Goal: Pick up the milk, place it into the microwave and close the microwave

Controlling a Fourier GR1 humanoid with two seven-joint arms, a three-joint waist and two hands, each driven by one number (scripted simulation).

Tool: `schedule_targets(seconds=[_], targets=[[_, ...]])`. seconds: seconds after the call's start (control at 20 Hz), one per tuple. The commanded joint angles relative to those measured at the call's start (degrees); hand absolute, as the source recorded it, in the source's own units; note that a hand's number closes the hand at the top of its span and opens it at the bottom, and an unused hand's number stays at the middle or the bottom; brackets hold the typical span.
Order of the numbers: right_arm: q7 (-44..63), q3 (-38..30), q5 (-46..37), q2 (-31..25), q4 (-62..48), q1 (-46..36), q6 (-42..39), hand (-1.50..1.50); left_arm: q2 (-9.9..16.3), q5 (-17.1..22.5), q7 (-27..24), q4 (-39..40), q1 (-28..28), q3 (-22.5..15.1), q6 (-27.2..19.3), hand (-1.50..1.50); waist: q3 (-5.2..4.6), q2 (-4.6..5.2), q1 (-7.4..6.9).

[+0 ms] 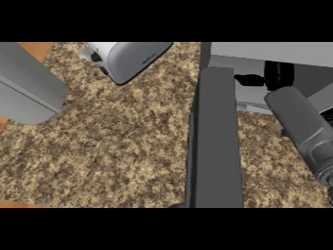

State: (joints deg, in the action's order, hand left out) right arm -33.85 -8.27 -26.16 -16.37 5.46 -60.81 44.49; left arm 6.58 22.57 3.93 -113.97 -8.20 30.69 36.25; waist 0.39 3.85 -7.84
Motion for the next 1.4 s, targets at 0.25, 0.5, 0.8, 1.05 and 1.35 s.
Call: schedule_targets(seconds=[0.25,0.5,0.8,1.05,1.35], targets=[[-6.4,-4.4,4.9,2.2,1.8,0.0,-11.4,-1.5,-0.8,-0.6,-1.0,2.1,0.2,-4.3,4.1,-1.5,-0.05,-0.84,1.65],[-11.1,-8.5,9.2,2.8,2.4,2.9,-18.1,-1.5,-1.4,-1.6,-1.0,1.3,0.1,-6.5,5.4,-1.5,-0.05,-1.37,2.83],[-13.1,-12.2,13.4,2.9,1.8,4.4,-28.1,-1.5,-2.3,-2.0,-2.7,2.9,1.8,-8.2,6.5,-1.5,-0.19,-2.01,4.06],[-15.8,-14.3,16.2,5.7,1.5,8.2,-33.5,-1.5,-3.5,-2.4,2.7,1.3,4.8,-12.2,2.8,1.5,-0.17,-2.61,5.5],[-21.2,-14.5,17.7,9.4,2.6,14.4,-41.5,-1.5,-6.5,-7.3,0.8,1.9,2.3,-18.8,3.0,1.5,-0.31,-3.34,6.74]])
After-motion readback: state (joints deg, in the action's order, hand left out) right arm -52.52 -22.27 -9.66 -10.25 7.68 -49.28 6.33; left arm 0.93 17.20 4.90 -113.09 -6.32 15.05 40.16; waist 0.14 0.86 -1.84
